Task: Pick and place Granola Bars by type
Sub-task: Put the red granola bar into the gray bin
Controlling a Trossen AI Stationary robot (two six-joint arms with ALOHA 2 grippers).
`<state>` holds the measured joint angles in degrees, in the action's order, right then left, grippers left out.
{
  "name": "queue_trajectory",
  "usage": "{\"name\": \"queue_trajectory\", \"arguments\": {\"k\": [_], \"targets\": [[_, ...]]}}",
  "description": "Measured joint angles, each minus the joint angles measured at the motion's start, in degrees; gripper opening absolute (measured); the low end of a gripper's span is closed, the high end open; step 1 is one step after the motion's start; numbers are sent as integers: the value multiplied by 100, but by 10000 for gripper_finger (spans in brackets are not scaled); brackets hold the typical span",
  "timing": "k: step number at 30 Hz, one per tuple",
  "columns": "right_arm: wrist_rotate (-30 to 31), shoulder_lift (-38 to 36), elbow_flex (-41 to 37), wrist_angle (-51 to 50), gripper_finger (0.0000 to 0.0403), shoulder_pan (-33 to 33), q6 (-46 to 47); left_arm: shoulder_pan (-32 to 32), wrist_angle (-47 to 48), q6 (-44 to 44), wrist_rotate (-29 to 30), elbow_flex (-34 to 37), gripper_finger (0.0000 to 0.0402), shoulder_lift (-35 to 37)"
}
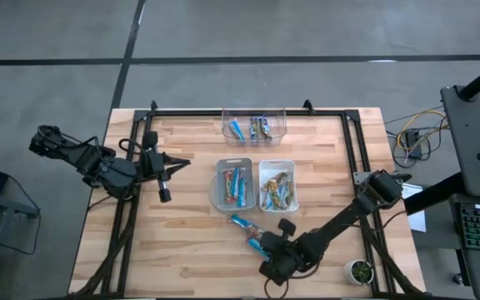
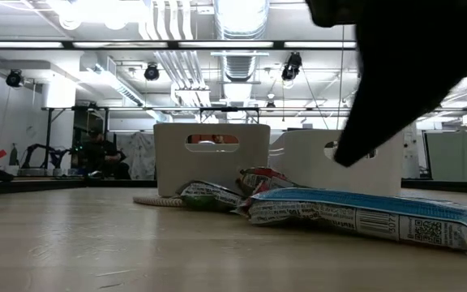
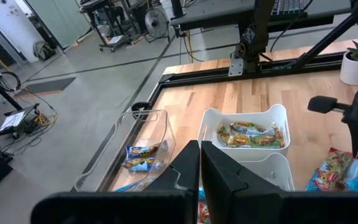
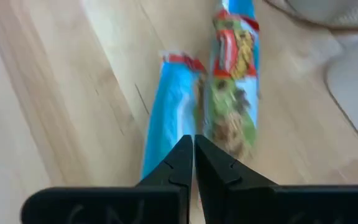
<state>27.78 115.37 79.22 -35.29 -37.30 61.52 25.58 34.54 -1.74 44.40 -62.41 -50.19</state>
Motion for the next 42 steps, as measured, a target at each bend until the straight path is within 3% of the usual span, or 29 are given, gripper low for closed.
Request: {"name": "queue_trajectory", "arguments": {"k": [14,23,33,42], "targets": [[403,-13,84,-839,9,127,712,0,-1,-44,1,0,0,4],[388,-61,1167,-836,9,50,-695,0,-2,-44,1,0,0,4],[125,-63,2160,-2205,10,71,-1275,1,-2,15,1,0,0,4],[-561,-66,2396,-2448,73,113,-658,1,-2,9,0,0,0,4]]}}
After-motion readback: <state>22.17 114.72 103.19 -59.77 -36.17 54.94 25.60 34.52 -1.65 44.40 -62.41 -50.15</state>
